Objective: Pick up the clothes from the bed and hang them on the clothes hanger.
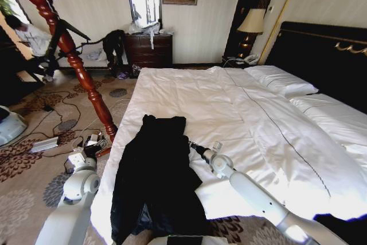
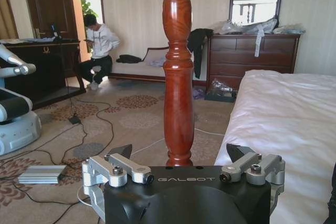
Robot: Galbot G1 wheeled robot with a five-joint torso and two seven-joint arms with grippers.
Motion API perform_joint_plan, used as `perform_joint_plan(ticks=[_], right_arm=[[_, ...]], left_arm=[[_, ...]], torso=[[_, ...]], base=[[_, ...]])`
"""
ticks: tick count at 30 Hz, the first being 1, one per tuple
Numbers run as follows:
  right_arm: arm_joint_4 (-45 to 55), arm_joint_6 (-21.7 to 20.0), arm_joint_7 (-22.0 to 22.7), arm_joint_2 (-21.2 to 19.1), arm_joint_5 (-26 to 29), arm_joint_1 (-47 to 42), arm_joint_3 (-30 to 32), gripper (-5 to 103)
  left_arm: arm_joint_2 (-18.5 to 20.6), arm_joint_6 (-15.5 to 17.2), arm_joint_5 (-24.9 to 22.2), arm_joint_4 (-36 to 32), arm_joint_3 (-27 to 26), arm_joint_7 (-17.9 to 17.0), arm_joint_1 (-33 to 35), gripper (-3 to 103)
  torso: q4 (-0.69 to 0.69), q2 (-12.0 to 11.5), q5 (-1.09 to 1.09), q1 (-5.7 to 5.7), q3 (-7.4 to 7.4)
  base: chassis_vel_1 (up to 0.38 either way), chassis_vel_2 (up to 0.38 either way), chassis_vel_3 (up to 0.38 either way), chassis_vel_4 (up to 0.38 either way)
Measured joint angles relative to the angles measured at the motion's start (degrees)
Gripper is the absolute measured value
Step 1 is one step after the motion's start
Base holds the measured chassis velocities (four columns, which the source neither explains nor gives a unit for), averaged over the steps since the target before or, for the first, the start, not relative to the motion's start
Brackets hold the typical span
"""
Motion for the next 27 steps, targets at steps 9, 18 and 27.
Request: perform_joint_plan(ticks=[9, 18, 27], right_arm=[[7.2, -1.0, 11.4, -2.3, -0.8, 4.2, 3.4, 0], [7.1, -3.3, 15.5, -2.5, -8.9, 4.5, 4.5, 0], [6.8, 3.5, 14.3, -1.2, -20.6, -0.4, 5.4, 18]], left_arm=[[0.2, 0.0, -0.2, 0.1, 0.0, 0.0, -0.3, 100], [0.3, 0.0, -0.2, -0.1, -0.3, 0.0, 0.4, 100], [0.5, 0.0, -0.2, -0.5, -0.5, 0.0, 1.1, 100]], torso=[[-0.01, 0.0, 0.0, 0.0, 0.0], [0.0, 0.0, -0.01, 0.0, 0.0], [-0.01, 0.0, 0.0, 0.0, 0.0]], base=[[0.0, 0.0, 0.0, 0.0], [0.0, 0.0, 0.0, 0.0], [0.0, 0.0, 0.0, 0.0]])
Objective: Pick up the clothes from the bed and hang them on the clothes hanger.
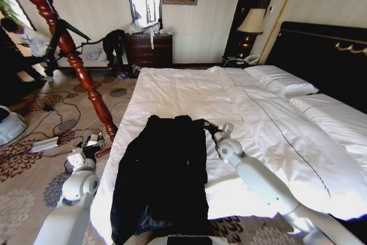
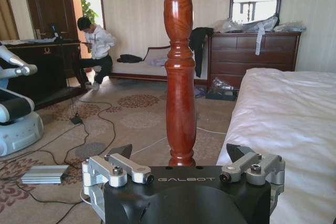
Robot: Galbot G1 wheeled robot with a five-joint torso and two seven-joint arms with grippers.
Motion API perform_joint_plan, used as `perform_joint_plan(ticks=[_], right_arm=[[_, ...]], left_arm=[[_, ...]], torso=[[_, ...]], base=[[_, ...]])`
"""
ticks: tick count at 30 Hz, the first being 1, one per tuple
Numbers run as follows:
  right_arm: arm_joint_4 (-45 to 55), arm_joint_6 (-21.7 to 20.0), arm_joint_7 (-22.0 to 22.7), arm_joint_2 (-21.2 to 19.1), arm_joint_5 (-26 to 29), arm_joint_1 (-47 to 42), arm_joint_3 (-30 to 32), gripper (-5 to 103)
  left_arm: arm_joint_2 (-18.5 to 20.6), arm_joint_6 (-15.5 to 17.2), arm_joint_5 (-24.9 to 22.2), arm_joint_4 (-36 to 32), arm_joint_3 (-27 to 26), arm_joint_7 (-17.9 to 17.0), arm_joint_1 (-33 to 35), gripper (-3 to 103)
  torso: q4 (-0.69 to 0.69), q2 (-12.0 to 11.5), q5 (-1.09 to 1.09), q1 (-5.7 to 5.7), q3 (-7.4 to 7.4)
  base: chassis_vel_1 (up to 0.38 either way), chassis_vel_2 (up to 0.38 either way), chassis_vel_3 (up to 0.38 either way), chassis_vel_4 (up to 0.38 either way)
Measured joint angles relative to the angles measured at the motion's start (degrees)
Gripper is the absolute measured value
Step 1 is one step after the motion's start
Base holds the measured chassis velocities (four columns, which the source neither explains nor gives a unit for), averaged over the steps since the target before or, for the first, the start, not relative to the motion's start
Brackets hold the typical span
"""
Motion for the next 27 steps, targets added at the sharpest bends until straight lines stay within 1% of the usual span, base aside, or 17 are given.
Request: perform_joint_plan(ticks=[2, 3, 4, 5, 7, 8, 9, 10, 11, 12, 13, 14, 15, 18, 21, 23, 27], right_arm=[[1.4, 1.2, 3.3, 1.1, 4.4, -2.6, 1.1, 29], [2.1, 1.0, 6.8, 1.7, 8.7, -3.9, 1.9, 35], [2.1, 1.0, 6.8, 1.7, 8.7, -3.9, 1.9, 35], [2.9, 0.5, 10.1, 2.2, 12.8, -5.1, 2.9, 35], [5.3, -1.0, 18.4, 3.5, 22.0, -8.4, 6.1, 45], [6.8, -1.7, 21.9, 4.3, 26.3, -10.1, 8.2, 51], [8.4, -2.2, 23.9, 5.0, 28.9, -11.8, 10.1, 56], [8.4, -2.2, 23.9, 5.0, 28.9, -11.8, 10.1, 56], [9.5, -2.4, 24.8, 5.6, 29.5, -13.5, 11.6, 61], [10.6, -2.5, 25.2, 6.4, 28.4, -15.8, 13.3, 67], [11.2, -2.5, 25.1, 7.0, 26.7, -17.7, 14.6, 67], [12.0, -2.5, 25.1, 7.7, 25.5, -19.7, 16.0, 73], [12.0, -2.5, 25.1, 7.7, 25.5, -19.7, 16.0, 73], [15.3, -2.7, 25.8, 9.6, 26.4, -24.8, 18.5, 89], [17.5, -2.7, 25.6, 10.9, 26.5, -27.3, 18.5, 93], [19.5, -2.2, 23.7, 12.7, 26.4, -28.5, 17.0, 99], [19.1, -1.6, 20.9, 15.5, 26.2, -27.5, 13.4, 100]], left_arm=[[-0.1, 0.0, 0.1, -0.3, -0.4, 0.0, 0.6, 100], [-0.2, 0.0, 0.1, -0.5, -0.5, 0.0, 0.9, 100], [-0.2, 0.0, 0.1, -0.5, -0.5, 0.0, 0.9, 100], [-0.3, 0.0, 0.2, -0.6, -0.6, 0.0, 1.0, 100], [-0.4, -0.1, 0.2, -0.7, -0.6, 0.0, 1.1, 100], [-0.4, -0.1, 0.2, -0.8, -0.6, 0.0, 1.1, 100], [-0.4, -0.1, 0.2, -0.8, -0.6, 0.0, 1.0, 100], [-0.4, -0.1, 0.2, -0.8, -0.6, 0.0, 1.0, 100], [-0.4, -0.1, 0.2, -0.7, -0.6, 0.0, 1.0, 100], [-0.5, -0.1, 0.2, -0.7, -0.6, 0.0, 1.0, 100], [-0.5, -0.1, 0.3, -0.6, -0.5, 0.0, 1.0, 100], [-0.5, -0.1, 0.3, -0.6, -0.5, 0.0, 1.0, 100], [-0.5, -0.1, 0.3, -0.6, -0.5, 0.0, 1.0, 100], [-0.7, -0.1, 0.3, -0.5, -0.3, 0.0, 0.8, 100], [-0.9, -0.1, 0.4, -0.5, -0.2, 0.0, 0.8, 100], [-1.4, -0.2, 0.8, -0.5, -0.3, 0.0, 1.2, 100], [-1.9, -0.2, 1.3, -0.8, -0.3, 0.0, 1.7, 100]], torso=[[0.0, 0.0, 0.0, 0.0, 0.0], [0.03, 0.0, 0.01, 0.0, 0.0], [0.03, 0.0, 0.01, 0.0, 0.0], [0.04, 0.0, 0.0, -0.01, 0.0], [0.0, 0.0, 0.0, 0.0, 0.0], [-0.02, 0.0, 0.0, 0.0, 0.0], [-0.01, 0.0, -0.01, 0.0, 0.0], [-0.01, 0.0, -0.01, 0.0, 0.0], [0.0, 0.0, 0.0, 0.0, -0.01], [0.01, 0.0, -0.01, -0.01, -0.01], [0.01, 0.0, -0.01, 0.0, -0.01], [0.01, 0.0, -0.01, 0.0, -0.01], [0.01, 0.0, -0.01, 0.0, -0.01], [-0.02, 0.0, 0.0, 0.0, -0.01], [-0.01, 0.0, -0.01, -0.01, -0.01], [0.0, 0.0, -0.02, -0.01, -0.01], [0.02, 0.0, -0.02, -0.01, -0.01]], base=[[0.0, 0.0, 0.0, 0.0], [0.0, 0.0, 0.0, 0.0], [0.0, 0.0, 0.0, 0.0], [0.0, 0.0, 0.0, 0.0], [0.0, 0.0, 0.0, 0.0], [0.0, 0.0, 0.0, 0.0], [0.0, 0.0, 0.0, 0.0], [0.0, 0.0, 0.0, 0.0], [0.0, 0.0, 0.0, 0.0], [0.0, 0.0, 0.0, 0.0], [0.0, 0.0, 0.0, 0.0], [0.0, 0.0, 0.0, 0.0], [0.0, 0.0, 0.0, 0.0], [0.0, 0.0, 0.0, 0.0], [0.0, 0.0, 0.0, 0.0], [0.0, 0.0, 0.0, 0.0], [0.0, 0.0, 0.0, 0.0]])
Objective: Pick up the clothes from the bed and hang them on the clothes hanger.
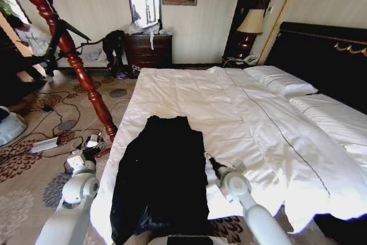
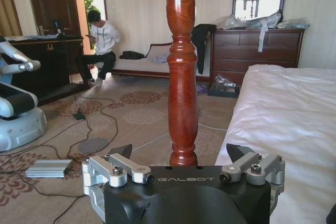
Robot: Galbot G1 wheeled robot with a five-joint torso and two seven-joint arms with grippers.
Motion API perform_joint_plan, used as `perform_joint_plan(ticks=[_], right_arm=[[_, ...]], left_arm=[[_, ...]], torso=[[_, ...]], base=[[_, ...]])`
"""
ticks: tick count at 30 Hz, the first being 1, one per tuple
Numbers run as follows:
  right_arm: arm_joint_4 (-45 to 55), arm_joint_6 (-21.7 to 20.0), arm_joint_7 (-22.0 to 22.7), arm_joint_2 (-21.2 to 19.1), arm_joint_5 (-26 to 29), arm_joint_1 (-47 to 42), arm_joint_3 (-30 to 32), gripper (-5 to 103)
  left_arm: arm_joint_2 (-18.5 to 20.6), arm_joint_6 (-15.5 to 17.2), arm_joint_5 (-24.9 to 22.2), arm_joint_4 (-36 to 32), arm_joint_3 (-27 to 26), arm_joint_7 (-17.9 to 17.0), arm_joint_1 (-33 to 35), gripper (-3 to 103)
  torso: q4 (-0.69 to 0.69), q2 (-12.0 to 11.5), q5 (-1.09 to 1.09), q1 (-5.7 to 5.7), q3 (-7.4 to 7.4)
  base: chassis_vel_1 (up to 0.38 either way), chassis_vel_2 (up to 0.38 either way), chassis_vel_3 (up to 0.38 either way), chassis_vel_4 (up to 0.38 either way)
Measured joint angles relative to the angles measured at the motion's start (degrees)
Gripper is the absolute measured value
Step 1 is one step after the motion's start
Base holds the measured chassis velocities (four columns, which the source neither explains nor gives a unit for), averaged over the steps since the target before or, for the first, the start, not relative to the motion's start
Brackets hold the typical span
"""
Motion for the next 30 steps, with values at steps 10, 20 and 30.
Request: perform_joint_plan(ticks=[10, 20, 30], right_arm=[[-4.1, 1.0, -5.6, 4.8, -3.5, 2.5, -5.8, 100], [-8.8, 1.5, -14.9, 4.4, -14.8, 2.8, -12.6, 100], [-7.2, 0.7, -13.4, 2.5, -17.7, 0.0, -11.5, 100]], left_arm=[[0.3, -0.2, 0.1, -0.9, -1.4, 0.0, 1.7, 100], [-0.4, -0.2, 0.5, -1.2, -1.0, 0.0, 1.7, 100], [-0.5, -0.2, 0.6, -1.2, -1.1, 0.0, 1.7, 100]], torso=[[-0.01, 0.0, 0.0, 0.0, 0.01], [-0.01, 0.0, 0.02, 0.0, 0.01], [0.0, 0.0, 0.02, 0.01, 0.01]], base=[[0.0, 0.0, 0.0, 0.0], [0.0, 0.0, 0.0, 0.0], [0.0, 0.0, 0.0, 0.0]])
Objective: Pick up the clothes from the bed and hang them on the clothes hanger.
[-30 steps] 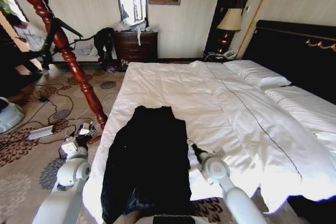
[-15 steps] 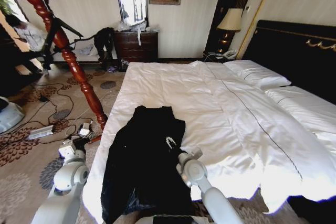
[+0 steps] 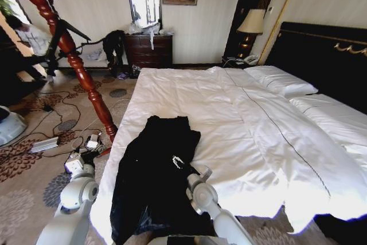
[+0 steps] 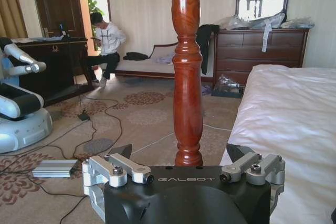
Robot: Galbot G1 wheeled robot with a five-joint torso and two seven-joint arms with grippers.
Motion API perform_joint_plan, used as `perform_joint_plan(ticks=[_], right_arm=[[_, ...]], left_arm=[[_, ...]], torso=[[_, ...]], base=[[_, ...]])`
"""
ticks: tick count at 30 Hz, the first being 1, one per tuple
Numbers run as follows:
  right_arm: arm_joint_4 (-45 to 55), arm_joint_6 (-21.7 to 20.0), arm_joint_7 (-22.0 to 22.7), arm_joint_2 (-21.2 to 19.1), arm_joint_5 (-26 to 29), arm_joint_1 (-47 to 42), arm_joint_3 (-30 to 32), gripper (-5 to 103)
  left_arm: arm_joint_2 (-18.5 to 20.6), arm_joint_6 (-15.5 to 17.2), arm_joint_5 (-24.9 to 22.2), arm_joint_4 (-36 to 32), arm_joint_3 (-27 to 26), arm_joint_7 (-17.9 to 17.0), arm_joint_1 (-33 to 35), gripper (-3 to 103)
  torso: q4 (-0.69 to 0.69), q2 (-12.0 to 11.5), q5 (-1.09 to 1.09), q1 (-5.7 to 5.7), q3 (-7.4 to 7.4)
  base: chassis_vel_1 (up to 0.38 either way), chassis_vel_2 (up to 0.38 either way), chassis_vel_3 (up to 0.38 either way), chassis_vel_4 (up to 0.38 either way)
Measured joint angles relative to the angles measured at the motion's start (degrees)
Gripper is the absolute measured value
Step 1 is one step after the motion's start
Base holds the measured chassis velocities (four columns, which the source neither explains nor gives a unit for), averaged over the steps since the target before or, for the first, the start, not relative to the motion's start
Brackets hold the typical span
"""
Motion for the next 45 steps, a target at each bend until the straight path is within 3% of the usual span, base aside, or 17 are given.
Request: perform_joint_plan(ticks=[10, 12, 13, 14, 17, 18, 19, 22, 28, 34, 40, 43, 45], right_arm=[[8.3, 3.7, 0.8, 0.8, -0.4, -7.1, 5.0, 100], [9.9, 4.0, 3.6, 1.5, 0.5, -8.1, 7.3, 100], [11.3, 4.0, 8.1, 2.2, 2.3, -9.0, 9.7, 100], [11.3, 4.0, 8.1, 2.2, 2.3, -9.0, 9.7, 100], [12.9, 3.7, 15.1, 2.6, 4.9, -11.2, 14.0, 100], [12.9, 3.7, 15.1, 2.6, 4.9, -11.2, 14.0, 100], [13.5, 3.4, 18.6, 2.6, 6.8, -13.3, 17.1, 100], [14.0, 2.5, 19.9, 2.8, 10.5, -13.5, 17.6, 100], [13.5, 1.5, 19.8, 3.6, 12.7, -13.5, 15.7, 103], [11.0, 0.9, 17.7, 4.5, 13.3, -12.7, 14.3, 77], [10.7, 0.8, 16.0, 5.1, 14.5, -11.6, 13.4, 61], [10.7, 0.7, 15.1, 5.4, 14.6, -11.5, 12.9, 44], [10.7, 0.7, 14.7, 5.4, 14.6, -11.5, 12.8, 39]], left_arm=[[0.0, 0.0, 0.0, 0.1, 0.4, 0.0, -0.1, 100], [0.1, 0.0, 0.0, 0.1, 0.3, 0.0, -0.1, 100], [0.3, 0.0, 0.0, 0.1, 0.2, 0.0, 0.0, 100], [0.3, 0.0, 0.0, 0.1, 0.2, 0.0, 0.0, 100], [0.5, 0.0, -0.1, 0.0, 0.2, 0.0, 0.1, 100], [0.5, 0.0, -0.1, 0.0, 0.2, 0.0, 0.1, 100], [0.6, 0.0, -0.1, 0.0, 0.2, 0.0, 0.0, 100], [0.2, 0.0, -0.1, 0.0, 0.3, 0.0, 0.0, 100], [0.1, 0.1, -0.1, -0.2, 0.2, 0.0, 0.1, 100], [0.6, 0.1, -0.4, 0.0, -0.1, 0.0, 0.0, 100], [0.7, 0.1, -0.6, 0.4, 0.0, 0.0, -0.5, 100], [0.9, 0.1, -0.7, 0.7, 0.1, 0.0, -0.9, 100], [0.9, 0.1, -0.8, 0.7, 0.1, 0.0, -1.0, 100]], torso=[[-0.01, 0.0, 0.0, 0.0, 0.0], [-0.01, 0.0, 0.0, 0.0, 0.0], [0.0, 0.0, 0.0, 0.0, 0.0], [0.0, 0.0, 0.0, 0.0, 0.0], [0.0, 0.0, 0.0, 0.0, 0.0], [0.0, 0.0, 0.0, 0.0, 0.0], [-0.01, 0.0, 0.0, 0.0, 0.0], [0.0, 0.0, 0.0, 0.0, 0.0], [0.0, 0.0, 0.0, 0.0, 0.0], [-0.01, 0.0, -0.01, 0.0, 0.0], [0.0, 0.0, -0.01, 0.0, 0.0], [0.0, 0.0, 0.0, 0.01, 0.0], [0.0, 0.0, 0.0, 0.01, 0.0]], base=[[0.0, 0.0, 0.0, 0.0], [0.0, 0.0, 0.0, 0.0], [0.0, 0.0, 0.0, 0.0], [0.0, 0.0, 0.0, 0.0], [0.0, 0.0, 0.0, 0.0], [0.0, 0.0, 0.0, 0.0], [0.0, 0.0, 0.0, 0.0], [0.0, 0.0, 0.0, 0.0], [0.0, 0.0, 0.0, 0.0], [0.0, 0.0, 0.0, 0.0], [0.0, 0.0, 0.0, 0.0], [0.0, 0.0, 0.0, 0.0], [0.0, 0.0, 0.0, 0.0]])
